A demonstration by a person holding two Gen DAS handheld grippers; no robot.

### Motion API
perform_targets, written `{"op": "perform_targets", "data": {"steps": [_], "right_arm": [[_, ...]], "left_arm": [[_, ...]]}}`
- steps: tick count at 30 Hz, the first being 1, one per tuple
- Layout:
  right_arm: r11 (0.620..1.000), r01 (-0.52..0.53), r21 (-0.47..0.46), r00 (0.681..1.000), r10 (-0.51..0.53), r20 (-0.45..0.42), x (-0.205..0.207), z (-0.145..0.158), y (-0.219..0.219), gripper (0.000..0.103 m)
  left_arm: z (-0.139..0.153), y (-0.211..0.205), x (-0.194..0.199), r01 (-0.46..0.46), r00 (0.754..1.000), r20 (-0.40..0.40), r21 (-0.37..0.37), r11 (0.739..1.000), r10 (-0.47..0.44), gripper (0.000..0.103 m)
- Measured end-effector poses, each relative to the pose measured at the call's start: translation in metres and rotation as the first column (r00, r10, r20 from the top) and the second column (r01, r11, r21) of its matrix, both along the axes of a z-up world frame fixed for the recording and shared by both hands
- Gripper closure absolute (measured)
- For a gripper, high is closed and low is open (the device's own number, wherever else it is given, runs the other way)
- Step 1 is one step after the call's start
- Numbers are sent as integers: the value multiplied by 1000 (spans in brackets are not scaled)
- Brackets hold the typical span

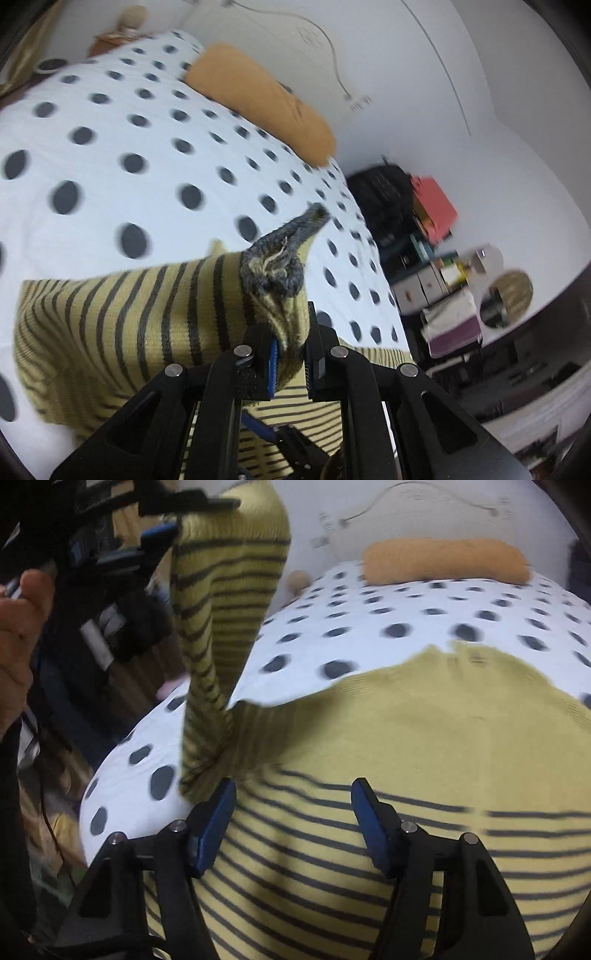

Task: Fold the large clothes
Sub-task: 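Carry the sleeve across the cardigan body with the left gripper and release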

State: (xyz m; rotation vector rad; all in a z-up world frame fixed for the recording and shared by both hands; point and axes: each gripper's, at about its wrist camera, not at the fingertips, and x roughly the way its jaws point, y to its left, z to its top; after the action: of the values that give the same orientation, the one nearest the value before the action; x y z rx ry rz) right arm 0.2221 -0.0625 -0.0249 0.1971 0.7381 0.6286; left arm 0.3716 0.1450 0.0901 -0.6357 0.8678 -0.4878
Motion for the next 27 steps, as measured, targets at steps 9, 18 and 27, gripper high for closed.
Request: {"op": "perform_targets", "data": {"steps": [9, 18, 27], "right_arm": [[938, 342, 60, 940, -340, -42, 1, 13, -179, 37], [887, 450, 104, 884, -426, -191, 9, -18, -238, 30], [848, 530, 6, 788, -491, -372, 1, -44, -239, 30]], "left_arm": [[-90, -179, 44, 256, 956, -139, -26, 966, -257, 93], [-181, -238, 37, 248, 898, -357, -77, 966, -259, 37], [-99, -88, -3, 44, 985, -172, 262, 964, 2, 12]]}}
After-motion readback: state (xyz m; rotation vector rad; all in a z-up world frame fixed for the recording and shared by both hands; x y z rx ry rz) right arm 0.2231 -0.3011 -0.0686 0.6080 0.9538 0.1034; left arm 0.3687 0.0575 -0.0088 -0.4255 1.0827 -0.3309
